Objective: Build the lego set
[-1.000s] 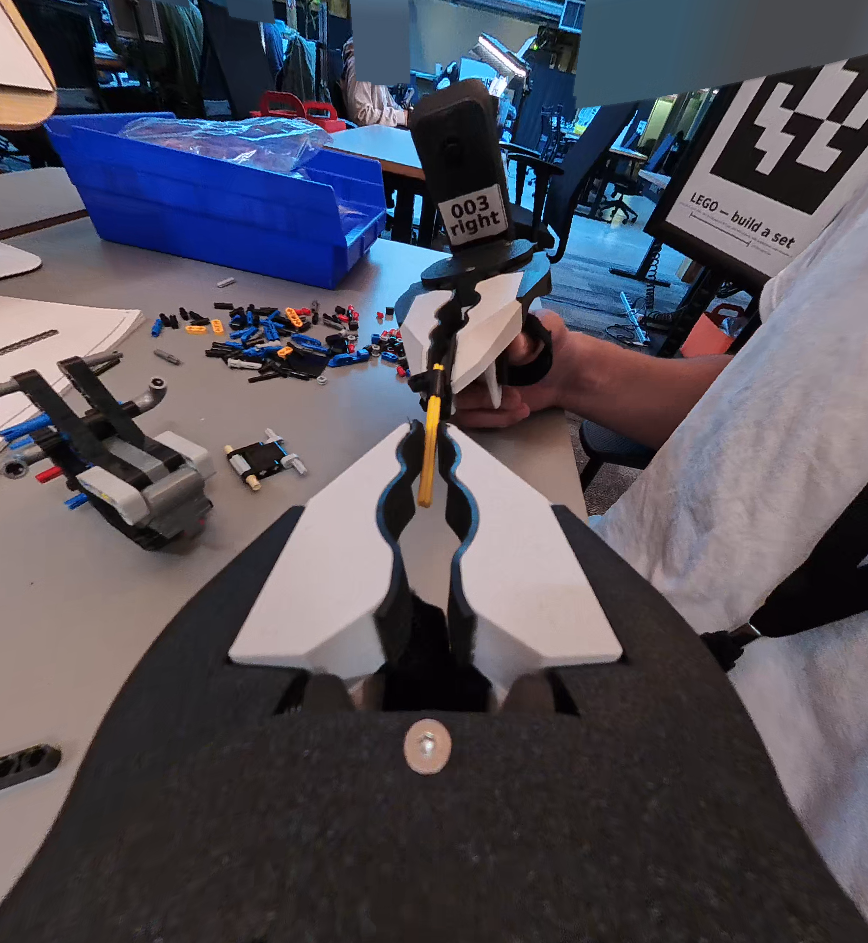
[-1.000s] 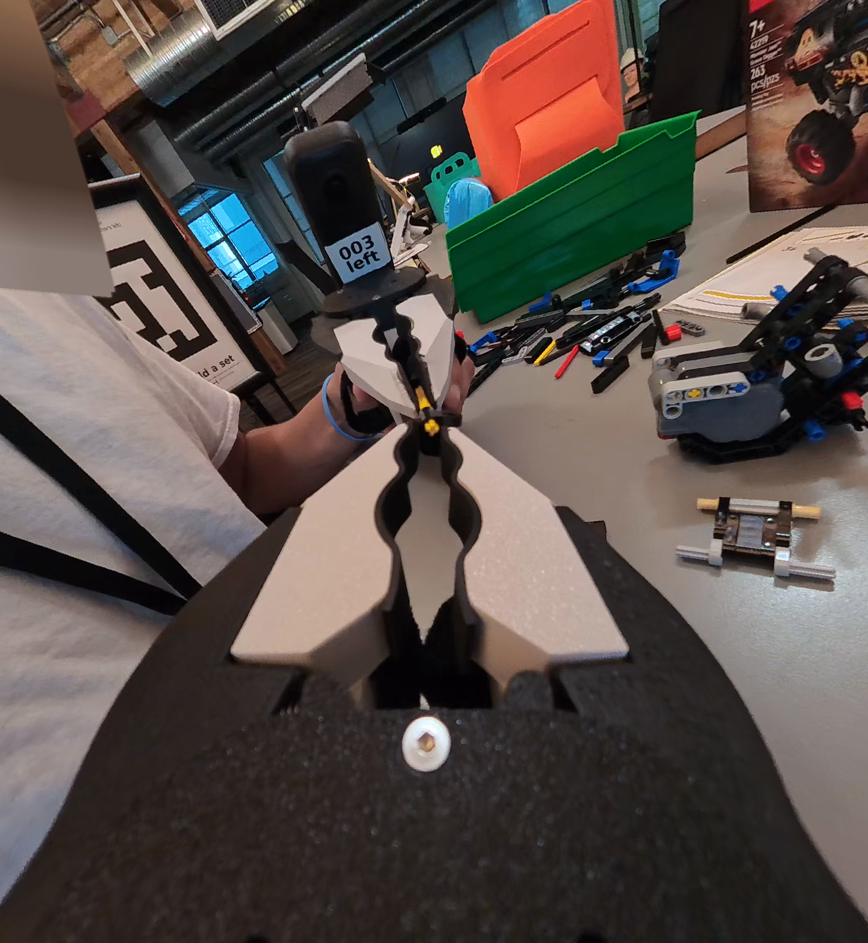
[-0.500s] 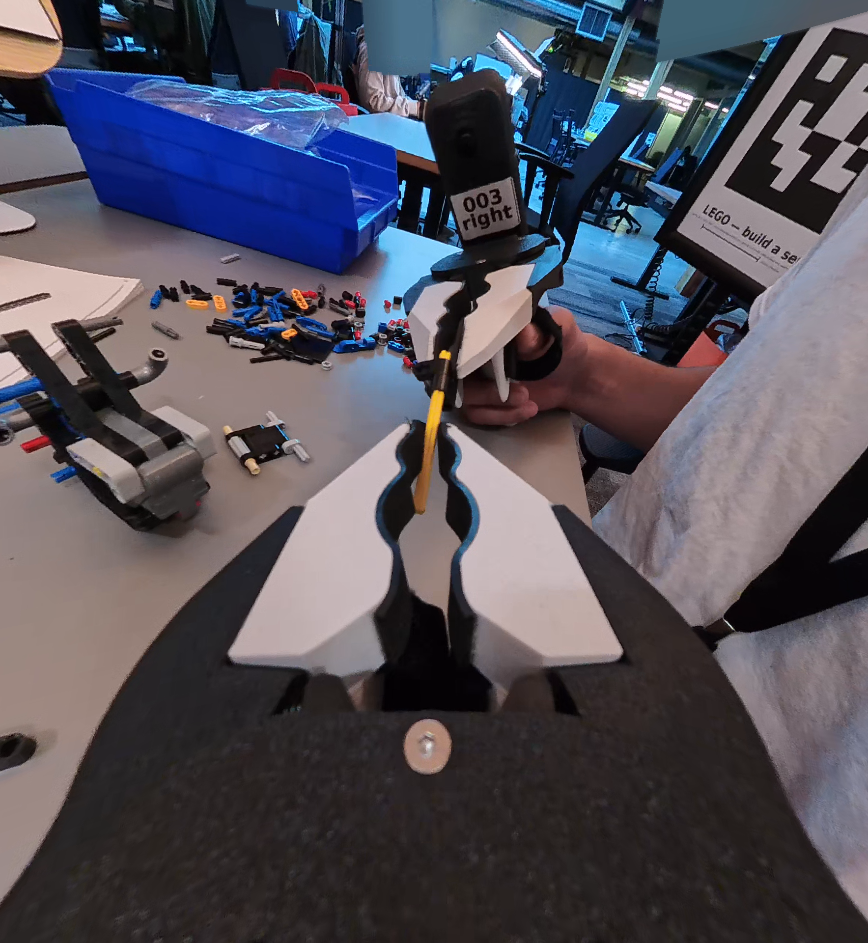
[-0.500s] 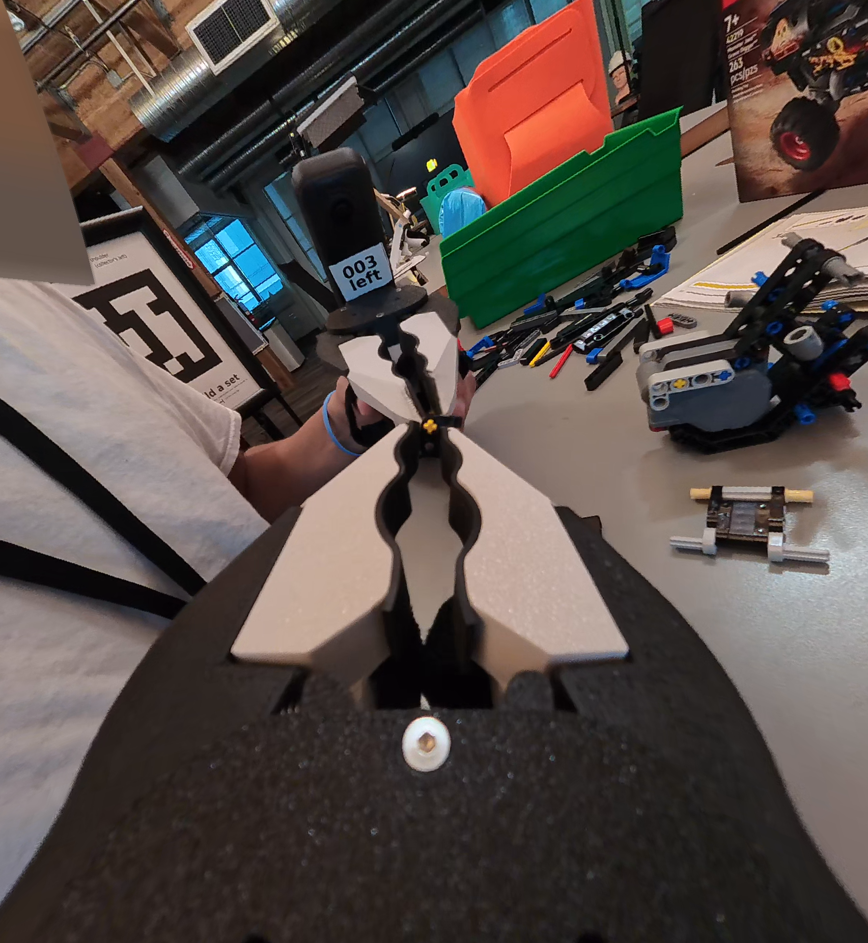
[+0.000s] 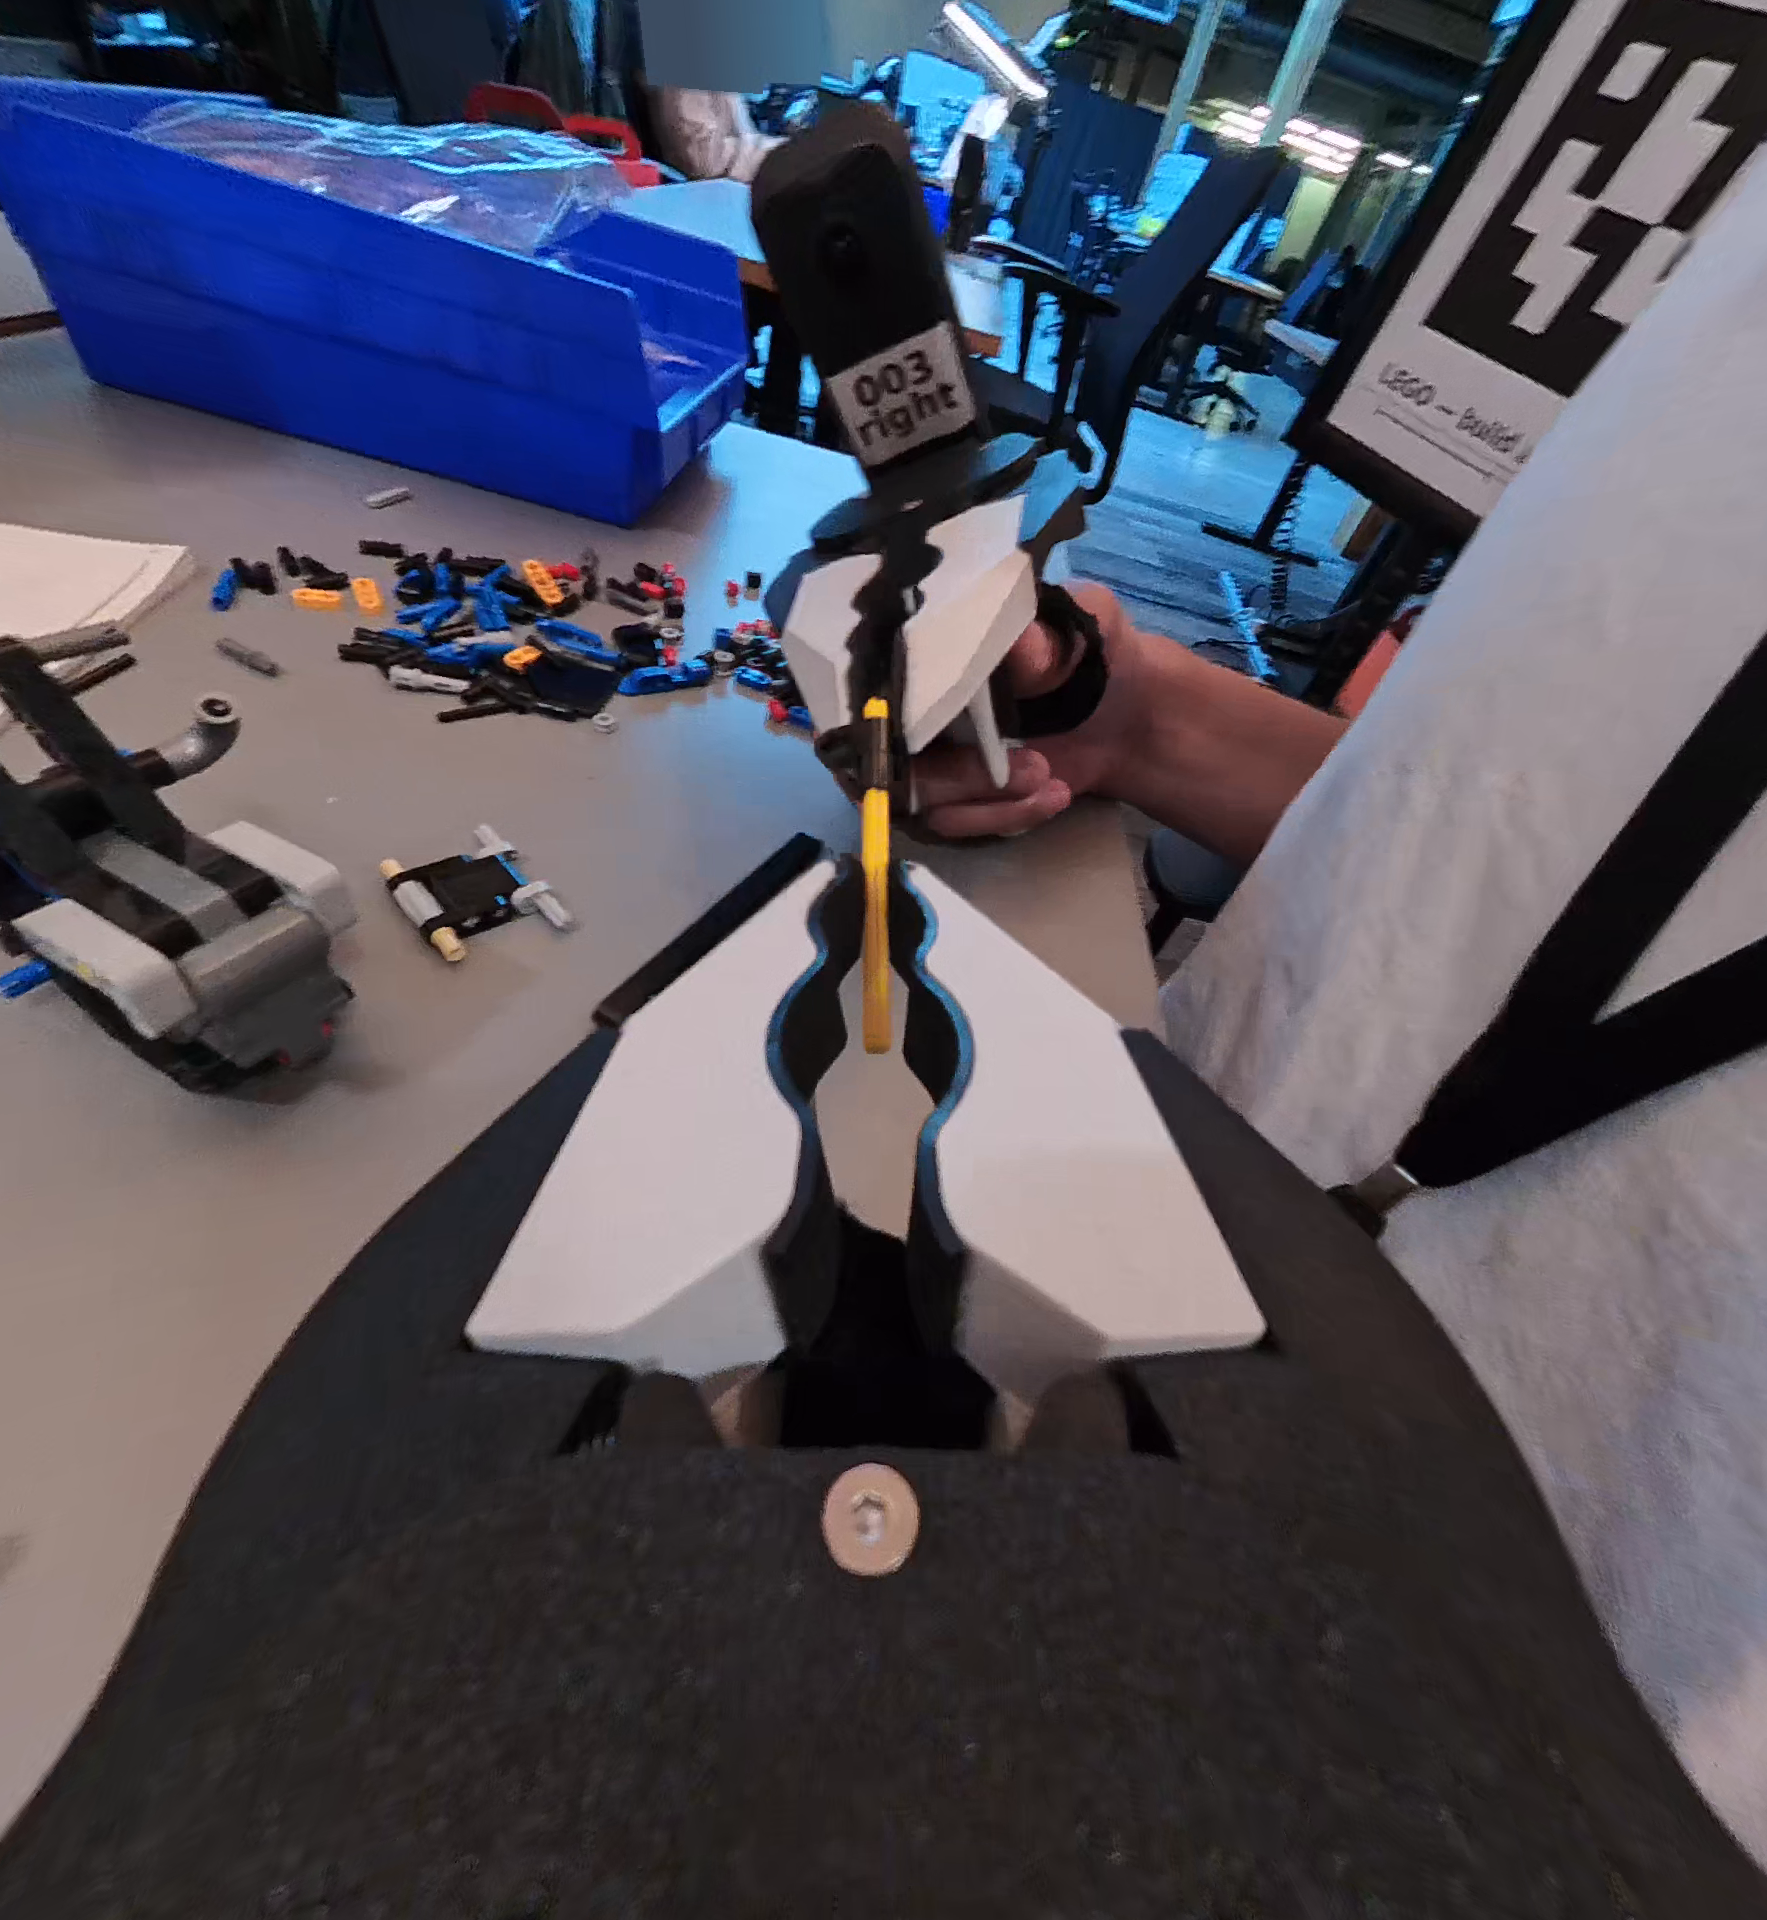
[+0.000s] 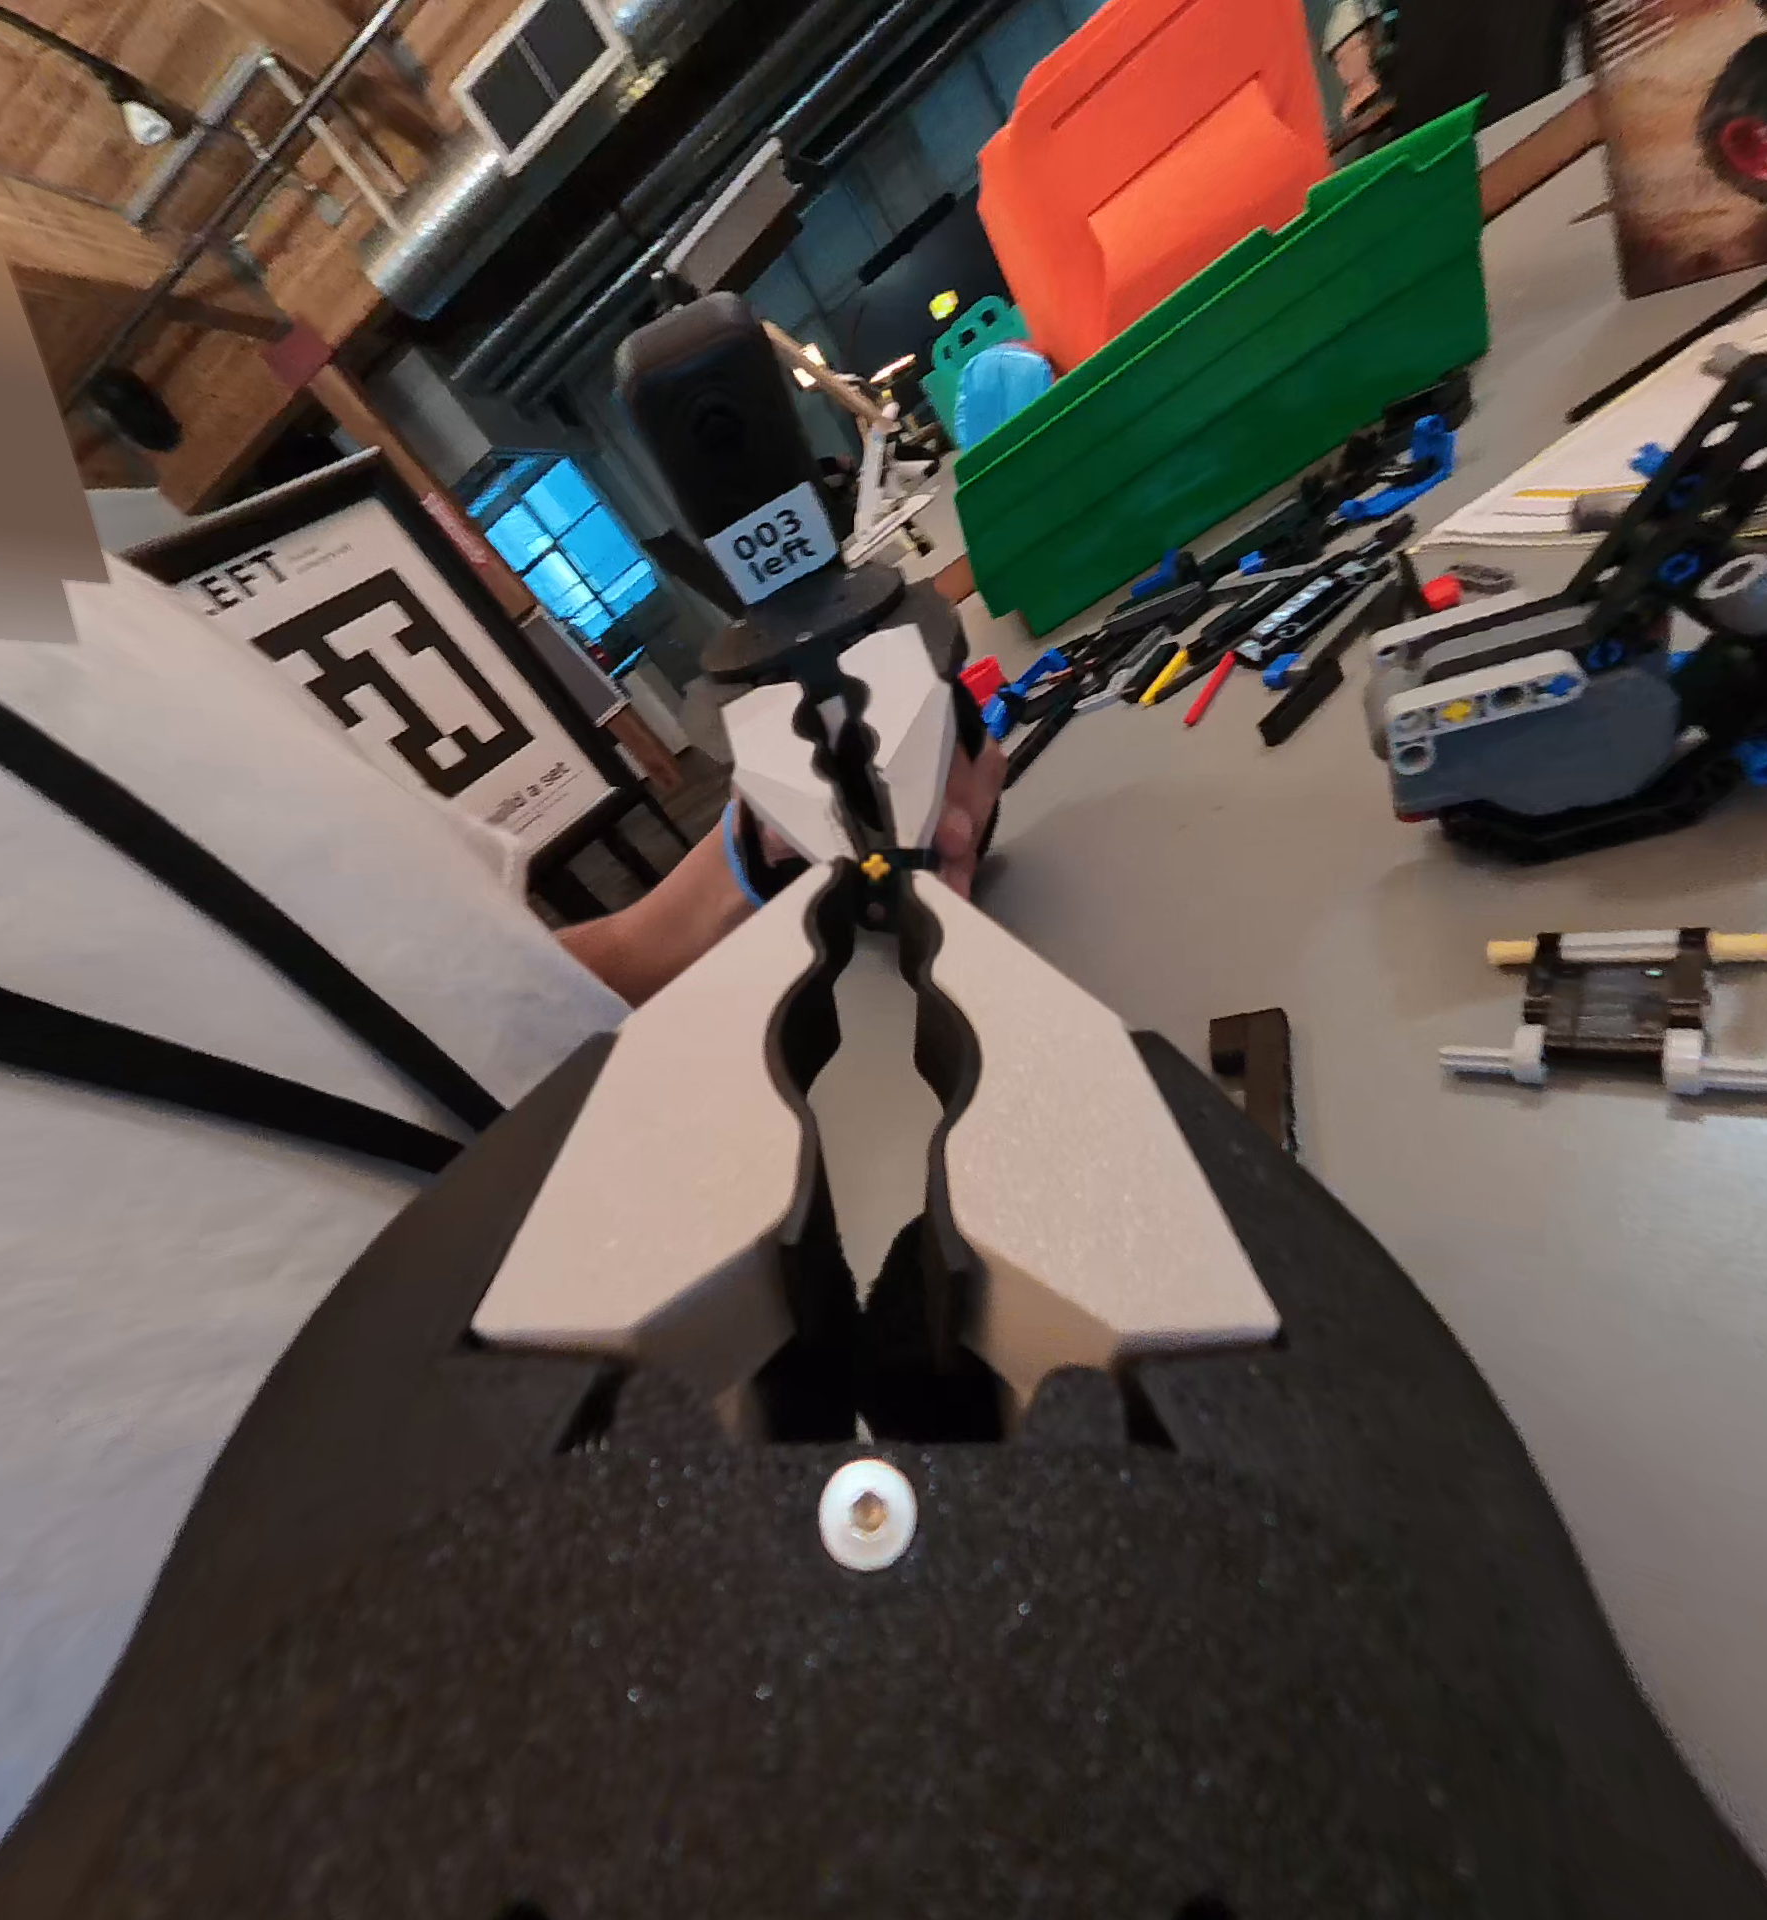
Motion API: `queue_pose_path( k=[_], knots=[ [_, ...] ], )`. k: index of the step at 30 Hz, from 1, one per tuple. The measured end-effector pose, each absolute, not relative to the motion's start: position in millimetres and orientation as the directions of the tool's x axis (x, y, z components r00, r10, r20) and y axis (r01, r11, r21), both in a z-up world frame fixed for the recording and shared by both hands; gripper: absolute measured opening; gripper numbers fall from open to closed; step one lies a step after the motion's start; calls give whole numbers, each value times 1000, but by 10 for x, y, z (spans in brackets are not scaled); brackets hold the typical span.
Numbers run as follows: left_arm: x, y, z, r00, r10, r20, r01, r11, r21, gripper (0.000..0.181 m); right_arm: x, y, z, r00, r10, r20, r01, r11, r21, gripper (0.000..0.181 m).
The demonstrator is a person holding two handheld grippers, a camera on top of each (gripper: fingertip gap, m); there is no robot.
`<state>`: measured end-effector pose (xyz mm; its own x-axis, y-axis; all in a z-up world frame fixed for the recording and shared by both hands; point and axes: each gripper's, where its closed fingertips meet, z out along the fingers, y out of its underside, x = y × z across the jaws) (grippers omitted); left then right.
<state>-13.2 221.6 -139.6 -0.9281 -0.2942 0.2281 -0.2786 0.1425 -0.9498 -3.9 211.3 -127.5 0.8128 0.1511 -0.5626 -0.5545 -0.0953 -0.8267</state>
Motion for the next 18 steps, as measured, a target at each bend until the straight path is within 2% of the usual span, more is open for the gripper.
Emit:
queue_pose_path(
  k=[5,18],
  knots=[
    [-117,2224,-1394,-925,-343,166,-227,146,-963,2,-42,2116,-1281,815,148,-561,-552,-99,-828,6],
    [-77,2229,-1416,-914,-338,225,-284,137,-949,3,-6,2125,-1302,808,130,-575,-566,-100,-818,6]
  ],
)
